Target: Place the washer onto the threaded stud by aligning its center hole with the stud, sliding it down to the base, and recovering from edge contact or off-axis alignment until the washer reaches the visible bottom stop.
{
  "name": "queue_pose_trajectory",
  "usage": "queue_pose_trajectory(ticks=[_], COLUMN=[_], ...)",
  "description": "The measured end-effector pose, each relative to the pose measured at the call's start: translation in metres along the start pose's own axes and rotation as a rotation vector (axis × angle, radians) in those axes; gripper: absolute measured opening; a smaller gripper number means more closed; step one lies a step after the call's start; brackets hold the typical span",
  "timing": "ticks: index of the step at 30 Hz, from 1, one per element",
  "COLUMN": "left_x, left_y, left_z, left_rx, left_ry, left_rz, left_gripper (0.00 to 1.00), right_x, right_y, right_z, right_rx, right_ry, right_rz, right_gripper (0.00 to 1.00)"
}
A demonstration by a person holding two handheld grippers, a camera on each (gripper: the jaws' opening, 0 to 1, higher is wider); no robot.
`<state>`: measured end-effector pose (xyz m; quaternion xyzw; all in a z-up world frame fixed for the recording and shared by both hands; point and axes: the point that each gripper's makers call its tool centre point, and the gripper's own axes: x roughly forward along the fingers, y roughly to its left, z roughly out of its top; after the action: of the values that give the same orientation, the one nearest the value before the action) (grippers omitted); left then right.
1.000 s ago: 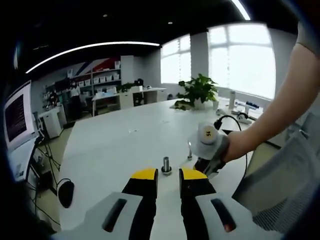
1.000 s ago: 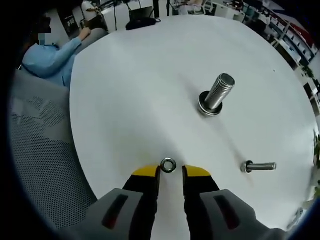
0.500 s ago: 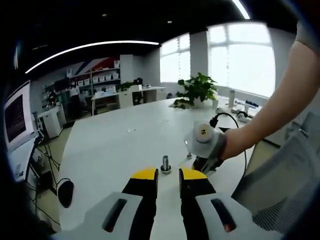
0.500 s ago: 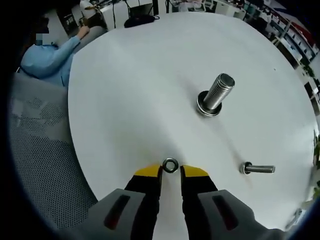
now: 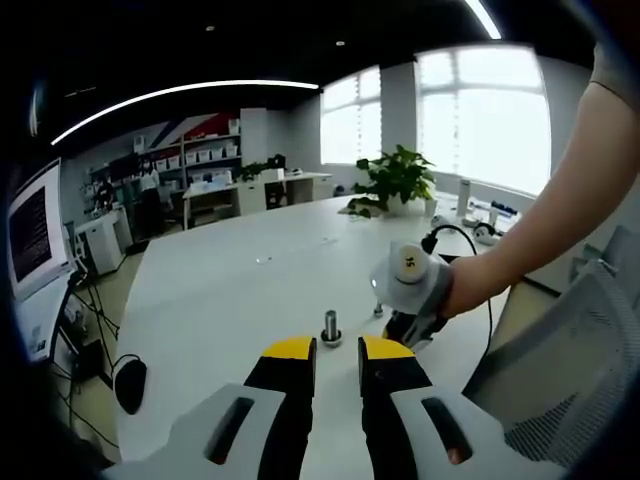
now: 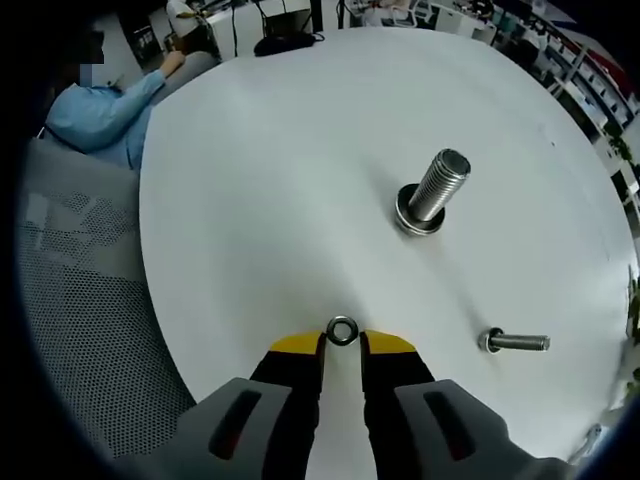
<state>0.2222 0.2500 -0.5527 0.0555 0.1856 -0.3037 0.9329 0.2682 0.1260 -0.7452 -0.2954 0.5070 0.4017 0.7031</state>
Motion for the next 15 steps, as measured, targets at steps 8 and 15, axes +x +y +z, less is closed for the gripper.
queue_pose_trajectory(ticks=[8,15], left_x=[-0.0001,0.0013], left_y=[-0.0005,-0.0035], left_z=[0.0002,-0.0023], left_rx=[-0.006,0.007], left_ry=[-0.002,0.011], left_rz=[-0.004,-0.015], left_gripper=[0.14,0.14], right_x=[0.0012,0.001], right_y=[0.0013,0.0039], right_z=[0.0016,0.0012], right_rx=[-0.047,-0.136], right_ry=[0.083,0.13], right_rz=[-0.002,-0.018], right_gripper=[0.15,0.14])
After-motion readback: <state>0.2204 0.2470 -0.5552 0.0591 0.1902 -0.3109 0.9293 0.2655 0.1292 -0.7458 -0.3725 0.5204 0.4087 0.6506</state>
